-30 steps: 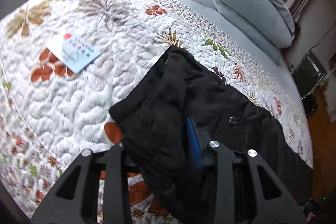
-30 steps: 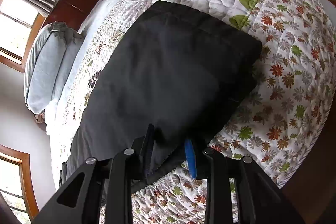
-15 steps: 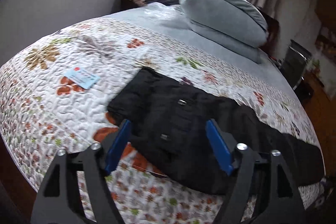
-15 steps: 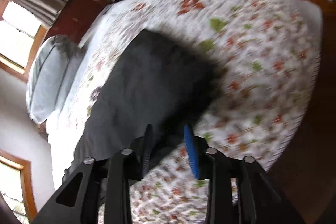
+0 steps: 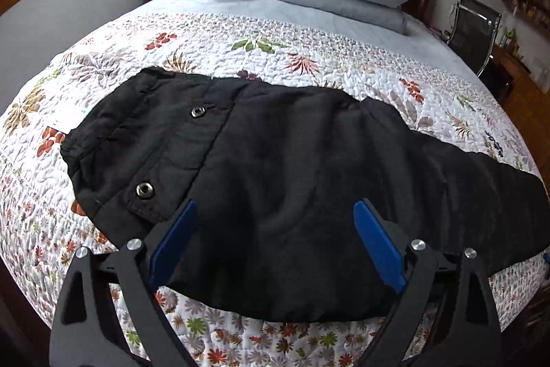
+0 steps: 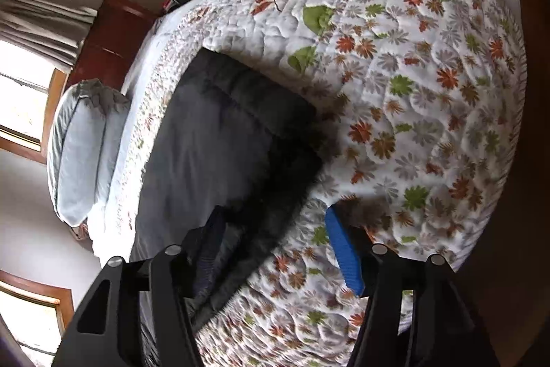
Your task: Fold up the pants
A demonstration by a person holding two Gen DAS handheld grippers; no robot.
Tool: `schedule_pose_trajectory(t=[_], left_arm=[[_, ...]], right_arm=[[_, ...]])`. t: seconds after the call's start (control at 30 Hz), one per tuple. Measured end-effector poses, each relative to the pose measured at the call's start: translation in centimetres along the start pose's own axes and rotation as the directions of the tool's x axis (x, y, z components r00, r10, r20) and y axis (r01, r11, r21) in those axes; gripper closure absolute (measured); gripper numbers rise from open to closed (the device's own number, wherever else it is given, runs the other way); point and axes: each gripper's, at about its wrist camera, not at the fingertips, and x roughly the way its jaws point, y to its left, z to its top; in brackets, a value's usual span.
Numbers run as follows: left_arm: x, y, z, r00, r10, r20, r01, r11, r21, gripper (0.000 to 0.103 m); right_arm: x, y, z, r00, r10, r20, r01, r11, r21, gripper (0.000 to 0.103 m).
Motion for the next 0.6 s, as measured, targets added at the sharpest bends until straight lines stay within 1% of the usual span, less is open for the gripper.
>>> schedule_pose_trajectory(t=[0.03,0.1,0.13,0.23,0.27,0.3,0.33,0.37,0.43,0.5,0.57,0.6], left_arm=[[0.3,0.1,-0.1,1.0,0.003,-0.008,-0.003,1.0,0.0,0.01],[0.6,0.0,-0.2,1.0,0.011,-0.02,-0.011,1.0,0.005,0.01],[0.8,0.0,-0.3,1.0,0.013,-0.026,-0.012,1.0,0.009,0.01],[1.2,0.0,-0.5,0.999,0.024,-0.043,-0.023,0.999,0.024,0.01],[1.3,0.1,-0.5,0.998,0.028,-0.048,-0.027,0.999,0.027,0.009],[1.4,0.1,-0.6,0.998,0.031,-0.052,-0.03,0.999,0.028,0.009],[1.4,0.1,-0.6,0.998,0.029,-0.052,-0.028,0.999,0.026,0.009],[1.4,0.2,-0.6,0.998,0.026,-0.052,-0.025,0.999,0.026,0.009],[1.5,0.3,-0.7,0.998,0.023,-0.056,-0.022,0.999,0.027,0.009],[1.7,0.3,-0.7,0.998,0.025,-0.062,-0.023,0.999,0.031,0.009],[1.8,0.3,-0.7,0.997,0.028,-0.068,-0.026,0.999,0.037,0.008],[1.9,0.3,-0.7,0.997,0.028,-0.069,-0.026,0.999,0.038,0.008]], right_arm=[[0.1,0.2,0.1,1.0,0.011,-0.001,-0.011,1.0,-0.004,0.041],[0.5,0.6,0.2,0.998,0.063,-0.013,-0.063,0.998,0.003,0.041],[0.8,0.9,0.3,0.997,0.072,-0.017,-0.072,0.997,0.015,0.041],[1.4,1.1,0.6,0.997,0.075,-0.016,-0.075,0.996,0.042,0.04],[1.6,1.1,0.7,0.998,0.062,-0.019,-0.061,0.997,0.042,0.041],[1.8,1.2,0.6,0.999,0.043,-0.024,-0.042,0.998,0.038,0.043],[2.0,1.2,0.7,0.999,0.022,-0.029,-0.021,0.999,0.041,0.049],[2.0,0.9,0.6,0.999,0.033,-0.026,-0.031,0.998,0.058,0.049],[2.0,0.5,0.7,0.998,0.055,-0.021,-0.053,0.996,0.071,0.049],[2.0,0.4,0.6,0.998,0.058,-0.022,-0.057,0.997,0.047,0.047],[2.1,1.3,0.5,0.998,0.066,-0.017,-0.066,0.998,0.02,0.041],[2.2,1.5,0.5,0.998,0.063,-0.016,-0.063,0.998,0.012,0.041]])
